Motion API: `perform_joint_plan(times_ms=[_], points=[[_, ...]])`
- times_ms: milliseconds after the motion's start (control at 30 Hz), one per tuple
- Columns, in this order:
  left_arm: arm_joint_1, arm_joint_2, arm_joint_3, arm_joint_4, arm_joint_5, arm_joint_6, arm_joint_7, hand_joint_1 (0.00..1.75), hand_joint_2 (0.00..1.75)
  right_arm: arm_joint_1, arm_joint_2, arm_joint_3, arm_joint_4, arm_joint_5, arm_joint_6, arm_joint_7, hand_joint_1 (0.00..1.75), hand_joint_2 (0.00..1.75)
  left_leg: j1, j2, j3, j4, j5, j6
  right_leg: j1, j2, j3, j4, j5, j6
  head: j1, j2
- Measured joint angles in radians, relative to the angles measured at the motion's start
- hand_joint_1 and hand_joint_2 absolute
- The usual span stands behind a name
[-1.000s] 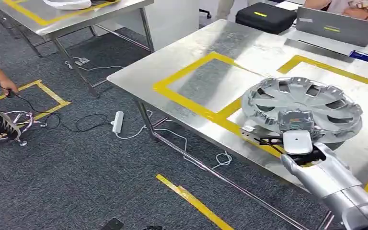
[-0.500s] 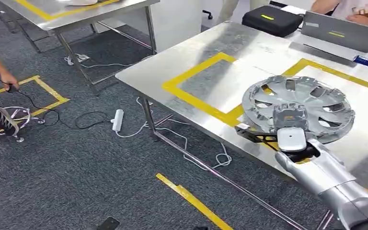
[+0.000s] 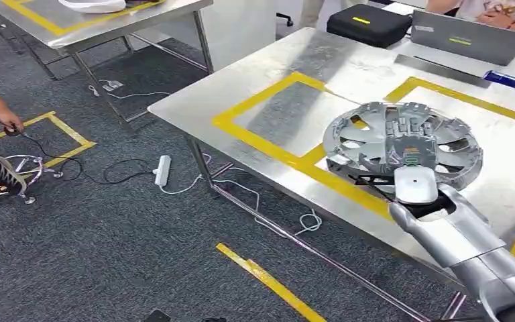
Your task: Take the parts from the cabinet and place them on the table.
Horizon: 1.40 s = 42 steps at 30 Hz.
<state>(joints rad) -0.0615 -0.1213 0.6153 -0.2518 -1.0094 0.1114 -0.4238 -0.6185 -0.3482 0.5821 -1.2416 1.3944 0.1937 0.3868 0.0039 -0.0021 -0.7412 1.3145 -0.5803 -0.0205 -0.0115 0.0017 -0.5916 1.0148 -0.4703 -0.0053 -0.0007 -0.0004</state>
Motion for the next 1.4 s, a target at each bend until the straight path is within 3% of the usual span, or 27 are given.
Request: perform_joint_plan(times_ms=[33,100,167,200,300,333,433,467,500,533,600,633,667,767,833,867,933,967,1000,1033,1133,1167,1267,1300,1333,1367,1400], points=[[0.001,0.000,0.000,0.000,0.003,0.003,0.000,0.00,0.00,-0.001,-0.001,-0.002,-0.009,-0.009,0.006,0.007,0.00,0.00,0.000,0.000,0.020,-0.044,0.036,0.002,0.000,0.001,0.000,0.000,0.000,0.000,0.000,0.000],[0.001,0.004,0.000,0.000,0.012,0.008,0.000,0.00,0.00,-0.004,-0.006,-0.015,-0.040,-0.045,0.008,0.032,0.00,0.00,0.000,0.000,0.101,-0.215,0.129,0.011,0.000,0.003,0.004,0.000,-0.002,0.003,0.000,0.000],[0.003,0.004,0.001,0.000,0.021,0.014,0.000,0.00,0.00,-0.001,-0.007,-0.043,-0.086,-0.102,-0.031,0.054,0.00,0.00,-0.003,-0.001,0.139,-0.300,0.128,0.017,0.008,0.004,-0.002,0.006,-0.006,0.011,0.001,0.000],[0.005,0.004,0.001,0.000,0.024,0.016,0.000,0.00,0.00,0.009,-0.008,-0.065,-0.117,-0.142,-0.077,0.053,0.00,0.00,-0.003,-0.001,0.134,-0.293,0.126,0.019,0.008,0.003,-0.004,0.003,-0.003,0.017,0.002,0.000],[0.017,0.002,0.002,0.000,0.031,0.029,-0.010,0.00,0.00,0.093,0.006,-0.155,-0.249,-0.363,-0.351,-0.056,0.00,0.00,0.001,-0.004,0.140,-0.307,0.131,0.037,0.007,-0.003,-0.001,-0.001,-0.010,0.034,0.001,0.000],[0.018,0.003,0.003,0.000,0.032,0.034,-0.018,0.00,0.00,0.131,0.019,-0.194,-0.304,-0.447,-0.455,-0.124,0.00,0.00,0.002,-0.005,0.144,-0.310,0.132,0.041,0.005,-0.002,-0.014,0.023,-0.033,0.035,0.004,0.000],[0.021,0.001,0.003,0.000,0.033,0.048,-0.030,0.00,0.00,0.240,0.052,-0.275,-0.423,-0.622,-0.630,-0.290,0.00,0.00,0.000,-0.008,0.145,-0.310,0.129,0.051,0.005,-0.001,-0.118,0.250,-0.140,0.041,0.005,0.000],[0.024,0.000,0.003,0.000,0.033,0.053,-0.030,0.00,0.00,0.281,0.064,-0.293,-0.453,-0.671,-0.659,-0.329,0.00,0.00,-0.001,-0.008,0.145,-0.309,0.128,0.052,0.005,-0.001,-0.152,0.309,-0.155,0.042,0.007,0.000],[0.027,-0.001,0.003,0.001,0.032,0.054,-0.030,0.00,0.00,0.317,0.078,-0.313,-0.486,-0.717,-0.680,-0.365,0.00,0.00,-0.003,-0.009,0.146,-0.309,0.127,0.052,0.005,-0.001,-0.159,0.312,-0.141,0.042,0.006,0.000],[0.028,-0.002,0.003,0.002,0.032,0.057,-0.030,0.00,0.00,0.345,0.088,-0.328,-0.515,-0.733,-0.690,-0.386,0.00,0.00,-0.003,-0.008,0.147,-0.309,0.126,0.052,0.005,-0.001,-0.140,0.265,-0.105,0.040,0.005,0.000],[0.026,-0.005,0.003,0.002,0.031,0.060,-0.030,0.00,0.00,0.376,0.101,-0.349,-0.557,-0.746,-0.699,-0.402,0.00,0.00,-0.005,-0.008,0.153,-0.309,0.123,0.049,0.006,-0.002,-0.049,0.086,-0.016,0.033,0.006,0.000],[0.025,-0.006,0.003,0.002,0.031,0.061,-0.030,0.00,0.00,0.384,0.108,-0.361,-0.577,-0.749,-0.701,-0.407,0.00,0.00,-0.006,-0.008,0.155,-0.309,0.121,0.046,0.007,-0.005,-0.009,0.009,-0.003,0.027,0.006,0.000],[0.024,-0.006,0.003,0.002,0.031,0.062,-0.030,0.00,0.00,0.392,0.115,-0.369,-0.593,-0.751,-0.702,-0.408,0.00,0.00,-0.013,-0.008,0.152,-0.304,0.118,0.041,0.010,-0.003,0.008,-0.006,-0.010,0.025,0.004,0.000],[0.025,-0.008,0.003,0.002,0.031,0.062,-0.030,0.00,0.00,0.416,0.125,-0.385,-0.621,-0.756,-0.704,-0.412,0.00,0.00,-0.009,-0.006,0.154,-0.307,0.122,0.028,0.014,-0.001,0.006,-0.002,-0.007,0.016,0.005,0.000],[0.024,-0.006,0.003,0.002,0.031,0.063,-0.030,0.00,0.00,0.419,0.130,-0.389,-0.633,-0.763,-0.705,-0.418,0.00,0.00,-0.009,-0.006,0.148,-0.288,0.102,0.014,0.004,-0.003,0.012,-0.013,0.003,0.003,0.004,0.000],[0.024,-0.006,0.003,0.002,0.031,0.064,-0.030,0.00,0.00,0.422,0.139,-0.393,-0.643,-0.787,-0.713,-0.438,0.00,0.00,-0.008,-0.005,0.129,-0.239,0.061,0.007,0.003,-0.005,0.012,-0.013,0.006,-0.002,0.000,0.000],[0.024,-0.007,0.003,0.003,0.031,0.069,-0.030,0.00,0.00,0.444,0.154,-0.401,-0.662,-0.838,-0.731,-0.491,0.00,0.00,0.001,-0.005,0.066,-0.086,-0.025,-0.002,0.003,-0.007,0.010,-0.013,0.005,-0.003,0.002,0.000],[0.025,-0.008,0.003,0.004,0.031,0.070,-0.029,0.00,0.00,0.460,0.162,-0.402,-0.676,-0.859,-0.742,-0.517,0.00,0.00,0.002,-0.005,0.042,-0.024,-0.048,-0.005,0.003,-0.007,0.009,-0.012,0.005,-0.003,0.001,0.000],[0.027,-0.009,0.003,0.005,0.031,0.071,-0.029,0.00,0.00,0.477,0.167,-0.402,-0.691,-0.875,-0.748,-0.538,0.00,0.00,0.003,-0.005,0.038,-0.007,-0.046,-0.006,0.003,-0.008,0.008,-0.011,0.006,-0.002,0.001,0.000],[0.027,-0.010,0.003,0.005,0.031,0.074,-0.028,0.00,0.00,0.496,0.171,-0.402,-0.704,-0.888,-0.753,-0.557,0.00,0.00,0.005,-0.005,0.057,-0.034,-0.020,-0.007,0.003,-0.007,0.007,-0.010,0.006,-0.002,0.000,0.000],[0.024,-0.009,0.003,0.005,0.034,0.081,-0.027,0.00,0.00,0.535,0.185,-0.401,-0.750,-0.924,-0.768,-0.606,0.00,0.00,0.007,-0.005,0.192,-0.269,0.088,0.001,0.002,-0.005,0.008,-0.008,0.008,0.003,0.000,0.000],[0.023,-0.009,0.003,0.005,0.035,0.082,-0.027,0.00,0.00,0.549,0.187,-0.402,-0.762,-0.935,-0.773,-0.619,0.00,0.00,0.004,-0.006,0.210,-0.311,0.080,0.004,0.012,-0.004,0.002,-0.001,0.008,0.010,0.000,0.000],[0.025,-0.009,0.003,0.006,0.040,0.085,-0.027,0.00,0.00,0.588,0.191,-0.407,-0.787,-0.958,-0.781,-0.652,0.00,0.00,-0.003,-0.007,0.199,-0.306,0.089,0.019,0.005,-0.004,-0.001,-0.009,0.020,0.027,0.002,0.000],[0.027,-0.010,0.003,0.006,0.044,0.086,-0.028,0.00,0.00,0.604,0.193,-0.409,-0.796,-0.969,-0.784,-0.664,0.00,0.00,0.000,-0.006,0.196,-0.314,0.097,0.030,0.005,-0.003,-0.003,-0.009,0.024,0.033,0.001,0.000],[0.026,-0.010,0.003,0.007,0.045,0.087,-0.029,0.00,0.00,0.620,0.194,-0.410,-0.804,-0.981,-0.785,-0.674,0.00,0.00,0.003,-0.002,0.193,-0.318,0.105,0.041,0.003,-0.001,-0.017,0.002,0.004,0.036,0.002,0.000],[0.026,-0.008,0.004,0.007,0.048,0.090,-0.030,0.00,0.00,0.634,0.195,-0.412,-0.810,-0.990,-0.787,-0.682,0.00,0.00,0.003,-0.001,0.186,-0.318,0.110,0.048,0.002,-0.002,-0.035,0.043,-0.043,0.039,0.007,0.000],[0.026,-0.008,0.005,0.007,0.051,0.092,-0.030,0.00,0.00,0.648,0.196,-0.416,-0.815,-0.997,-0.790,-0.688,0.00,0.00,0.002,-0.001,0.180,-0.318,0.114,0.053,0.001,-0.002,-0.059,0.118,-0.095,0.041,0.008,0.000]])
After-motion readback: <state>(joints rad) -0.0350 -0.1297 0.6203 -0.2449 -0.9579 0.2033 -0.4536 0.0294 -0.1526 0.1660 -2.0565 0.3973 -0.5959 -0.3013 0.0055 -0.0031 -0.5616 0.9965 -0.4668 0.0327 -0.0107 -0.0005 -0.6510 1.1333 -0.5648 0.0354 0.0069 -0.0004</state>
